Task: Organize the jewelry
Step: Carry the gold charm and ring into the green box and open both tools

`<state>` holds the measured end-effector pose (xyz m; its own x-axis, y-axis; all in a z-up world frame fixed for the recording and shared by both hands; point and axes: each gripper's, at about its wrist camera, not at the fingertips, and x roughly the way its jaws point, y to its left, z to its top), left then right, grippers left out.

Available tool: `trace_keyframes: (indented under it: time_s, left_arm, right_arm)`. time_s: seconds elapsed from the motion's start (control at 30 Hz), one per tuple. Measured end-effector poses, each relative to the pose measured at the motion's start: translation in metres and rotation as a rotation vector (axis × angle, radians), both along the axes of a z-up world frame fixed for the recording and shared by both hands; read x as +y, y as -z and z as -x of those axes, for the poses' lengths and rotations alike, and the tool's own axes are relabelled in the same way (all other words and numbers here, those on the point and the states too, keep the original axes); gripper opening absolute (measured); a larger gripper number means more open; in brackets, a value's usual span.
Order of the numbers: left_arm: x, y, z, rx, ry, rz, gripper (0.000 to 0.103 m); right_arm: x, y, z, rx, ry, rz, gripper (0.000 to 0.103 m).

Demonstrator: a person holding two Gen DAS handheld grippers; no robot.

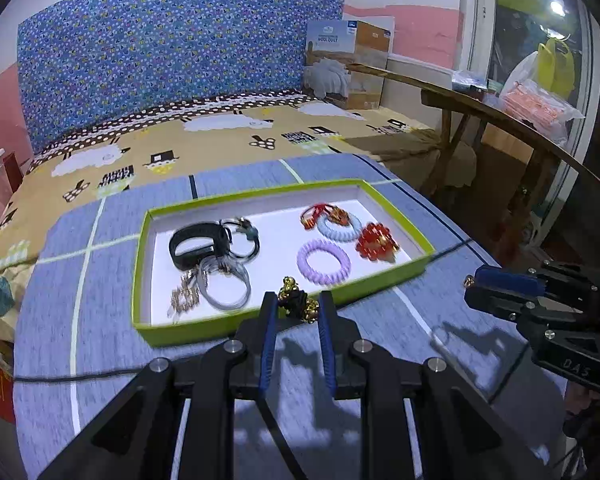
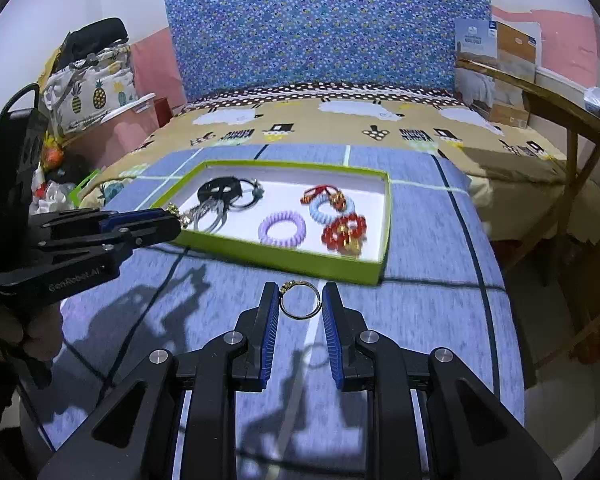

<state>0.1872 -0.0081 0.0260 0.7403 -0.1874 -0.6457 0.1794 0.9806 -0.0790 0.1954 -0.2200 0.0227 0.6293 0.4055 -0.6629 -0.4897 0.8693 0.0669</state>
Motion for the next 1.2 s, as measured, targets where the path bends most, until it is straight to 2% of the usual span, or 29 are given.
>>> trace_keyframes:
  time_s: [0.47, 0.93, 1.2]
  left_arm:
    - [0.011, 0.014, -0.057, 0.04, 0.02, -0.002, 0.021]
    - [0.018, 0.038, -0.08, 0.109, 0.061, 0.008, 0.021]
    - [0.016, 0.047, -0.086, 0.14, 0.081, -0.004, 0.021]
  right_arm:
    - [0.03, -0.006, -0.07, 0.015, -0.047, 0.004, 0.023]
    - [0.069, 0.026, -0.136, 0.121, -0.102, 0.012, 0.023]
    - [0.081, 0.047, -0.158, 0.174, -0.119, 0.029, 0.023]
